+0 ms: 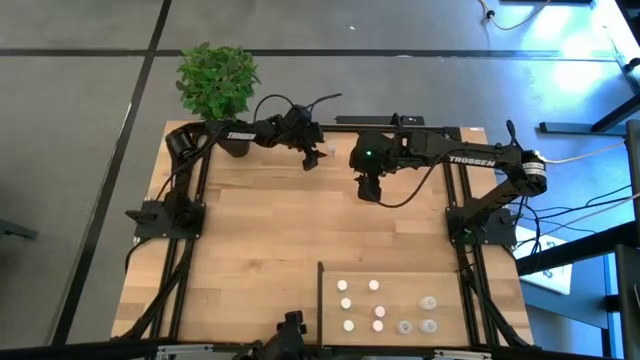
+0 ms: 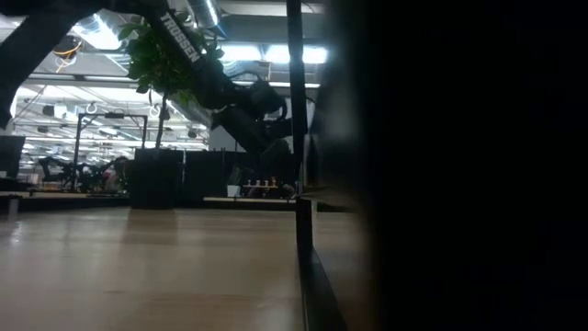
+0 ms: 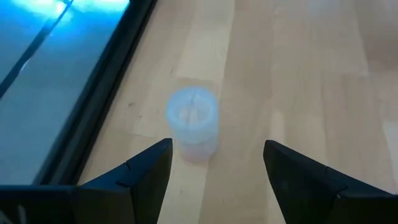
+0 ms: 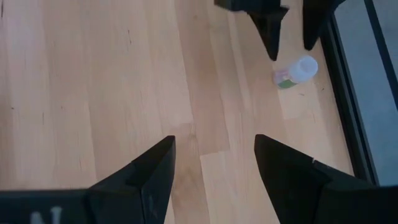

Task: Pick and place medicine bottles onto shelf by color
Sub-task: Put the left transparent pill bottle on the shelf aligned with the other transparent pill bottle

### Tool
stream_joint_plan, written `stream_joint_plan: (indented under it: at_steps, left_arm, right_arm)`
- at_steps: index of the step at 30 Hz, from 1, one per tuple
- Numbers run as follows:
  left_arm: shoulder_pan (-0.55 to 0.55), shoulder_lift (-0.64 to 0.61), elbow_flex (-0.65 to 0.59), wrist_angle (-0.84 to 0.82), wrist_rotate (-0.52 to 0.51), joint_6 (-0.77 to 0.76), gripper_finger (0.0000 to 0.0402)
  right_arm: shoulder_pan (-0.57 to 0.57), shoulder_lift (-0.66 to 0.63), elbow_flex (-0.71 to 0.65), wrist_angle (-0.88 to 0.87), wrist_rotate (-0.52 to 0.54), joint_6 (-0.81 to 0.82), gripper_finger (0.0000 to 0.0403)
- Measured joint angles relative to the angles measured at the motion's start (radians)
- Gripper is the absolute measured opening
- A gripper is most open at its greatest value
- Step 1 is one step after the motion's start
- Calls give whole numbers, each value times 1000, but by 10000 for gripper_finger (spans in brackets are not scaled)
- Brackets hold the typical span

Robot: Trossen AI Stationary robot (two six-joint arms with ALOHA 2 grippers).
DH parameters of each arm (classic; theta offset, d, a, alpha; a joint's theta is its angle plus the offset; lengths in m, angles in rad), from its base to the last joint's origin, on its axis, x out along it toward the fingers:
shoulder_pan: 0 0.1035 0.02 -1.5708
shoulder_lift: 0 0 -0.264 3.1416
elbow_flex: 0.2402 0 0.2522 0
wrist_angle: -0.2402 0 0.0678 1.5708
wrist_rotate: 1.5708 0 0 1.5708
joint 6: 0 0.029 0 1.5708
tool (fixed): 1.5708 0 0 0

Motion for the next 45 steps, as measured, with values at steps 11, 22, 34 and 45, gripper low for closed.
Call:
stream_joint_plan:
  at_steps: [11,22,34,45]
  left_arm:
    - [7,45,-2,30,18,71,247]
    - [8,44,-2,58,38,181,247]
    - [7,44,-2,67,96,210,247]
    - [8,44,-2,68,63,210,247]
  right_arm:
    - [0,0,0,4,0,2,222]
    - [0,0,0,12,0,2,222]
    - [0,0,0,34,0,2,222]
    - [0,0,0,33,0,2,222]
